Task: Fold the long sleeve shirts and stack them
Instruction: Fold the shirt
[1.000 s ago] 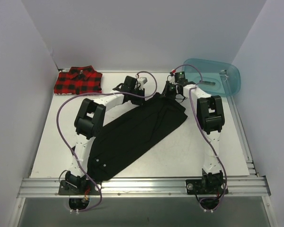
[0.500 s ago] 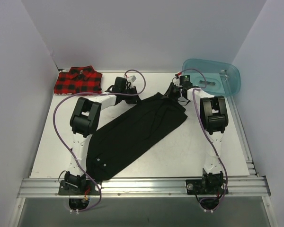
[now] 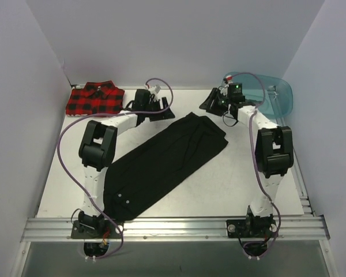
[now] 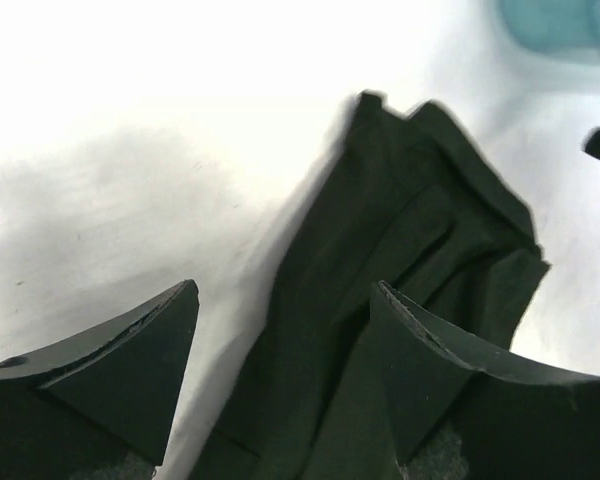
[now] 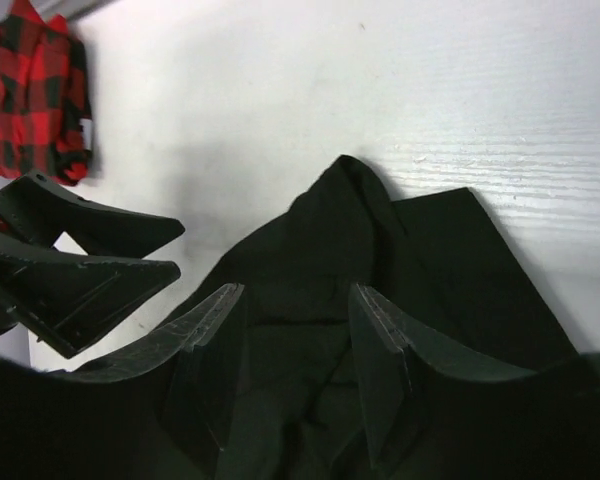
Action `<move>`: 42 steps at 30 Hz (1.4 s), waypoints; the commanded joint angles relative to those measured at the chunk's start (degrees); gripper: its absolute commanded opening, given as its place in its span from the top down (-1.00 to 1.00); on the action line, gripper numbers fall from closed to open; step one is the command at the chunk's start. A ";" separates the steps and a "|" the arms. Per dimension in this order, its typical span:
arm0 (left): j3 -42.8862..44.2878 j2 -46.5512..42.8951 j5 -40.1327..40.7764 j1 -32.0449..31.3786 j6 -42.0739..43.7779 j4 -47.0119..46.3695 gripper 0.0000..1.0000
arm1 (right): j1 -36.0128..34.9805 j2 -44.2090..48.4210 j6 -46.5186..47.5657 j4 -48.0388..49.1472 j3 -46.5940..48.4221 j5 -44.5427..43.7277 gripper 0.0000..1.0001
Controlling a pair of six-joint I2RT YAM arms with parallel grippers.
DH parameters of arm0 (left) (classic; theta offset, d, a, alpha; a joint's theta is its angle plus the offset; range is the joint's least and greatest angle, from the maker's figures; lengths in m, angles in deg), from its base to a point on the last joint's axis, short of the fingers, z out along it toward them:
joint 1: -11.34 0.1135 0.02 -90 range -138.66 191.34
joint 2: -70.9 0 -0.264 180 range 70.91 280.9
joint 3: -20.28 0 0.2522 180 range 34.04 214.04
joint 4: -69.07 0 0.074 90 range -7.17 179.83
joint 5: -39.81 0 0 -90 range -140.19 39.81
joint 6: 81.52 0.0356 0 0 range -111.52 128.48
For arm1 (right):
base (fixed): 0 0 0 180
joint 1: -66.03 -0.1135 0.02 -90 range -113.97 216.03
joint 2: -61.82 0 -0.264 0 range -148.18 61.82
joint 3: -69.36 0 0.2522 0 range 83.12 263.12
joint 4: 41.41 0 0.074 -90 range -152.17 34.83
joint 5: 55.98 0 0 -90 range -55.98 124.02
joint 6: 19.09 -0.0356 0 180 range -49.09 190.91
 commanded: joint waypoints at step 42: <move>24.97 17.11 7.98 -4.23 -2.14 -3.35 0.07 | -7.80 23.96 -14.22 10.34 -49.14 -9.33 0.18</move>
